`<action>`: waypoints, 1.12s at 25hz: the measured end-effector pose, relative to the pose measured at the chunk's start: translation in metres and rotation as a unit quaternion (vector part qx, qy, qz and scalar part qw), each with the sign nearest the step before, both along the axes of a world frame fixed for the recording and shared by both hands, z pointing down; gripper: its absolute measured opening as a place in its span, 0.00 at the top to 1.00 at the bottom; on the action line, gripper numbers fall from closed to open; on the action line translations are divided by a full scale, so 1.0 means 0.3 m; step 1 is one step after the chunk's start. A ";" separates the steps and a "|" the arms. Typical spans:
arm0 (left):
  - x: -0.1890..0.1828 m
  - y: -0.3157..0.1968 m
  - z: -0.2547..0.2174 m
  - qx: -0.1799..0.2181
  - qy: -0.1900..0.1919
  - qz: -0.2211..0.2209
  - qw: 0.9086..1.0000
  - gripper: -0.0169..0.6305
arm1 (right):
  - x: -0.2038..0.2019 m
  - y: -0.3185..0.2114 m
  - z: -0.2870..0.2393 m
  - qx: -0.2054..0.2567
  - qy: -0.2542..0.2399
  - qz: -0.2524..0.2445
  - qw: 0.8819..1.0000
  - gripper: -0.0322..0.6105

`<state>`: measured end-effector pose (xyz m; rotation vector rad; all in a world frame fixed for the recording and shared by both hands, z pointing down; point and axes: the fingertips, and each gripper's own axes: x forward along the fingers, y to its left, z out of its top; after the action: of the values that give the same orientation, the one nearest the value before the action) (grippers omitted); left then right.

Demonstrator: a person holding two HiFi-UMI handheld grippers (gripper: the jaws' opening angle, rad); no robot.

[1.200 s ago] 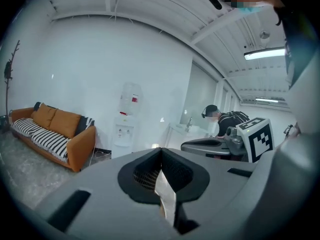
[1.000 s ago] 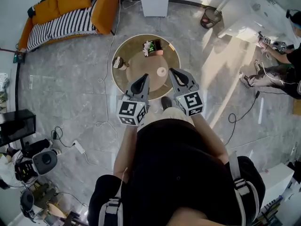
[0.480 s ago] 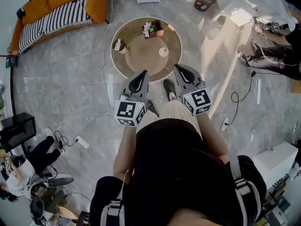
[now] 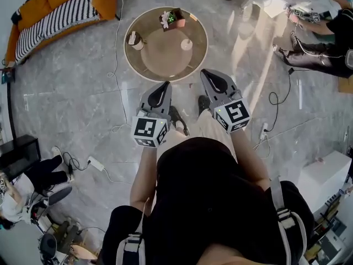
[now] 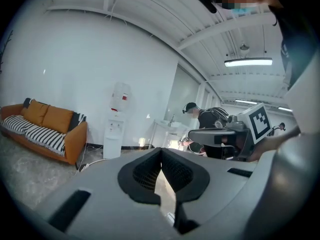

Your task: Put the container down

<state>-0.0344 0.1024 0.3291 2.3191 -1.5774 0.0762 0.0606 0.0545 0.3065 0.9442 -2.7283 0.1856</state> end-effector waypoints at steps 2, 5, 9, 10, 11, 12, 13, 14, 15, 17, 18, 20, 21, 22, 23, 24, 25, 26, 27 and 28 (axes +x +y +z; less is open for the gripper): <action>0.025 0.019 -0.033 0.012 -0.005 -0.004 1.000 0.95 | 0.027 0.022 -0.019 0.004 -0.004 -0.008 1.000 0.94; 0.063 0.050 -0.091 0.029 -0.012 -0.016 0.999 0.95 | 0.065 0.050 -0.051 0.012 -0.007 -0.023 1.000 0.94; 0.146 0.088 -0.124 0.036 -0.014 -0.034 0.999 0.94 | 0.125 0.102 -0.118 0.029 -0.014 -0.054 0.998 0.94; 0.176 0.098 -0.125 0.034 -0.011 -0.040 0.999 0.94 | 0.148 0.120 -0.135 0.032 -0.016 -0.064 0.997 0.94; 0.210 0.108 -0.124 0.032 -0.008 -0.046 0.998 0.95 | 0.173 0.139 -0.149 0.033 -0.019 -0.073 0.997 0.94; 0.247 0.120 -0.124 0.029 -0.004 -0.052 0.998 0.95 | 0.201 0.160 -0.160 0.033 -0.022 -0.083 0.996 0.94; 0.286 0.132 -0.125 0.028 0.000 -0.057 0.998 0.94 | 0.230 0.179 -0.168 0.033 -0.024 -0.091 0.995 0.94; 0.324 0.143 -0.128 0.027 0.002 -0.062 0.998 0.95 | 0.259 0.194 -0.174 0.033 -0.026 -0.099 0.994 0.94; 0.361 0.152 -0.132 0.028 0.002 -0.066 0.997 0.95 | 0.288 0.206 -0.179 0.033 -0.028 -0.105 0.994 0.94; 0.428 0.177 -0.140 0.031 0.002 -0.073 0.997 0.95 | 0.342 0.231 -0.179 0.030 -0.032 -0.115 0.992 0.94; 0.458 0.194 -0.143 0.033 0.003 -0.077 0.996 0.94 | 0.369 0.247 -0.176 0.029 -0.034 -0.120 0.992 0.94; 0.510 0.228 -0.150 0.037 0.002 -0.083 0.996 0.95 | 0.417 0.275 -0.172 0.026 -0.036 -0.126 0.991 0.94; 0.530 0.244 -0.155 0.039 0.000 -0.086 0.996 0.95 | 0.438 0.287 -0.172 0.025 -0.038 -0.128 0.991 0.94; 0.547 0.259 -0.159 0.041 -0.003 -0.088 0.995 0.95 | 0.456 0.298 -0.172 0.024 -0.039 -0.130 0.990 0.94; 0.562 0.274 -0.162 0.042 -0.007 -0.090 0.995 0.95 | 0.472 0.310 -0.171 0.022 -0.041 -0.132 0.990 0.94; 0.575 0.289 -0.163 0.043 -0.009 -0.091 0.995 0.95 | 0.486 0.320 -0.169 0.019 -0.043 -0.133 0.990 0.95; 0.587 0.304 -0.165 0.044 -0.012 -0.093 0.995 0.95 | 0.499 0.331 -0.166 0.018 -0.045 -0.134 0.990 0.95; 0.598 0.318 -0.166 0.045 -0.013 -0.094 0.994 0.95 | 0.511 0.343 -0.164 0.018 -0.044 -0.135 0.990 0.95; 0.607 0.332 -0.168 0.045 -0.014 -0.095 0.994 0.95 | 0.522 0.357 -0.162 0.018 -0.044 -0.135 0.990 0.95; 0.616 0.344 -0.170 0.046 -0.015 -0.097 0.994 0.95 | 0.533 0.370 -0.160 0.018 -0.044 -0.136 0.990 0.95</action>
<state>0.1503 0.2057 0.2779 2.2274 -1.8488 -0.0080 0.2205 0.1656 0.2585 0.5759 -2.9125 0.1307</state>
